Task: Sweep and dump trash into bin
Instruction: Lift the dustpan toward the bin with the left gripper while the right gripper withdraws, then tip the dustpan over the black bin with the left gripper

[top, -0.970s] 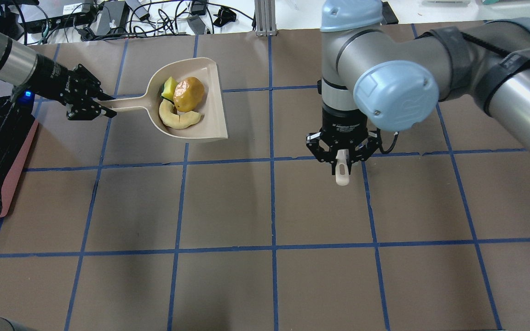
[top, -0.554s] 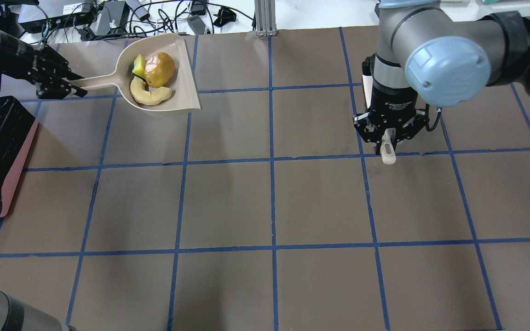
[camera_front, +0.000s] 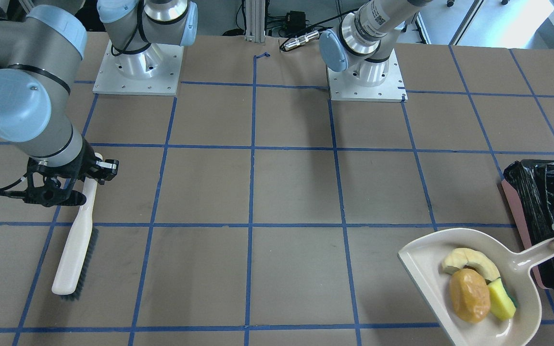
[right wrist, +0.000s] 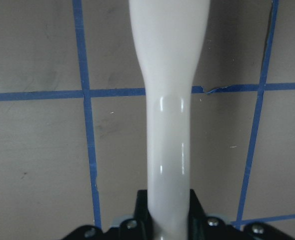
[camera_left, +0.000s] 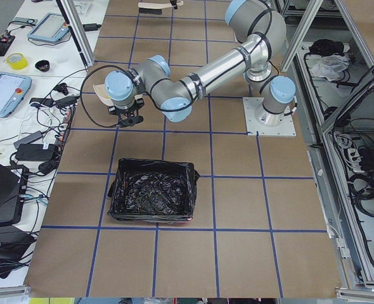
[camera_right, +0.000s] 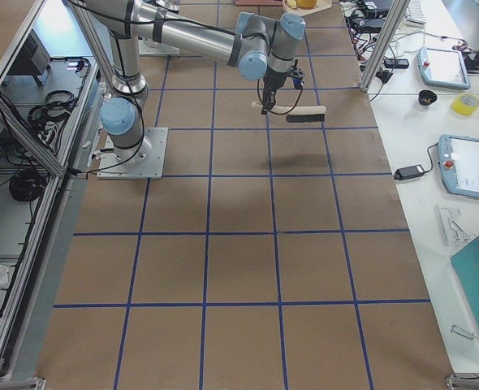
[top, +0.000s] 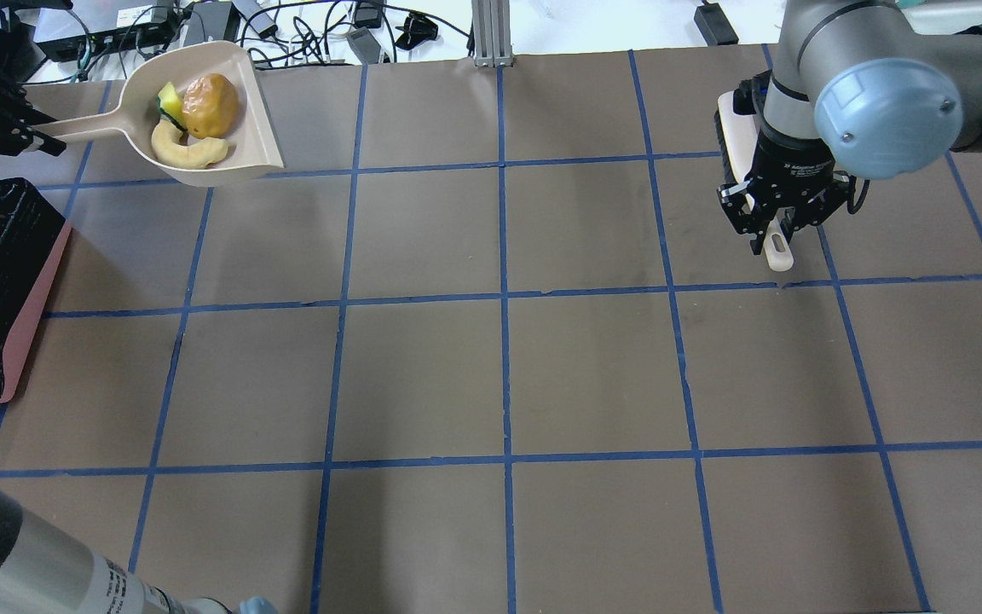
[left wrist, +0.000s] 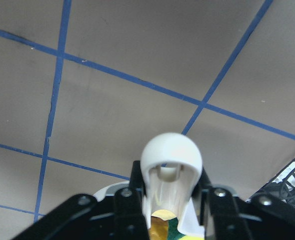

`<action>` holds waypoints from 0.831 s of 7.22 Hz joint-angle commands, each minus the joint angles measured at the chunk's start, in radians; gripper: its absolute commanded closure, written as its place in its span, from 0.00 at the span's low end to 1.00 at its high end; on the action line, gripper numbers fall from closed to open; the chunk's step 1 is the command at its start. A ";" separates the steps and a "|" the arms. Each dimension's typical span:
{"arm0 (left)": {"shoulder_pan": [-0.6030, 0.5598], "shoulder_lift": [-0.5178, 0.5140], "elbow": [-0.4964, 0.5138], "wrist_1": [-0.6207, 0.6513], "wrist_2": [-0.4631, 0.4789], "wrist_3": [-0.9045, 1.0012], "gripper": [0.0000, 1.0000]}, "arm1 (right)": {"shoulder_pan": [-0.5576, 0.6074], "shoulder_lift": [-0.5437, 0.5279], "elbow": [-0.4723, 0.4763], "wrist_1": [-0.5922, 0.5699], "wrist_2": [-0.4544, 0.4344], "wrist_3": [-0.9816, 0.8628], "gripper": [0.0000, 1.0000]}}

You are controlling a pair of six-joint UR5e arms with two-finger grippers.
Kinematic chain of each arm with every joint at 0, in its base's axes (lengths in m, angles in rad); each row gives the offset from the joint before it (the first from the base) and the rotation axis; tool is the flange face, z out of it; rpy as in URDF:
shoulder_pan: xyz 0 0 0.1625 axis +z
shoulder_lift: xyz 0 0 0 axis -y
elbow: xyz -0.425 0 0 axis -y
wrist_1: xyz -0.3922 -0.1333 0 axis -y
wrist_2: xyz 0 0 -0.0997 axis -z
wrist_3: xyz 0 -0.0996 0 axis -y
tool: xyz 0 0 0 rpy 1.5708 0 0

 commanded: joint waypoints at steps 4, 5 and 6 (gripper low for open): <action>0.130 -0.075 0.202 -0.228 -0.026 0.116 1.00 | -0.122 0.085 0.078 -0.192 0.000 -0.119 0.98; 0.161 -0.080 0.203 -0.243 -0.046 0.203 1.00 | -0.139 0.111 0.081 -0.244 -0.015 -0.161 0.98; 0.188 -0.081 0.203 -0.245 -0.046 0.305 1.00 | -0.177 0.151 0.081 -0.271 -0.012 -0.210 0.98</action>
